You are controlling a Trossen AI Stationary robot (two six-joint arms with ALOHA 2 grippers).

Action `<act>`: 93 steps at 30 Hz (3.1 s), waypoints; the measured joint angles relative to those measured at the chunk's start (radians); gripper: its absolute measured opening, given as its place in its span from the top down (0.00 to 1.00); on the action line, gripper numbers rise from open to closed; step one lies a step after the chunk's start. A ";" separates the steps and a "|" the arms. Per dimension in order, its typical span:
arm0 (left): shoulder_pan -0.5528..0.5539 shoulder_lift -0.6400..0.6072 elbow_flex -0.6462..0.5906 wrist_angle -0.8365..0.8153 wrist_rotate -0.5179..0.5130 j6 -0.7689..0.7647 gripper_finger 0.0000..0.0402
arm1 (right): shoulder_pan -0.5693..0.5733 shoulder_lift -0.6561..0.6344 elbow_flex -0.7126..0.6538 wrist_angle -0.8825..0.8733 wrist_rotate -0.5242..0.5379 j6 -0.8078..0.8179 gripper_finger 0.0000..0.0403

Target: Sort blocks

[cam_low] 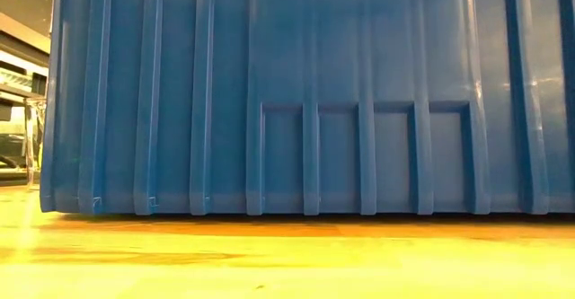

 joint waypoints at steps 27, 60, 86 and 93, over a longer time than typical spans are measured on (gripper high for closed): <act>0.000 0.000 0.000 0.001 0.000 0.000 1.00 | 0.103 -0.093 -0.332 -0.647 -0.041 0.492 0.27; 0.000 0.000 0.000 0.006 0.001 0.038 1.00 | 0.008 -0.141 -0.580 -0.574 0.072 0.309 0.27; 0.000 0.000 0.000 0.008 0.000 0.008 1.00 | -0.045 -0.155 -0.528 -0.826 0.002 0.892 0.27; 0.000 0.000 0.000 0.006 0.000 0.046 1.00 | -0.044 -0.156 -0.591 -0.826 -0.034 1.119 0.27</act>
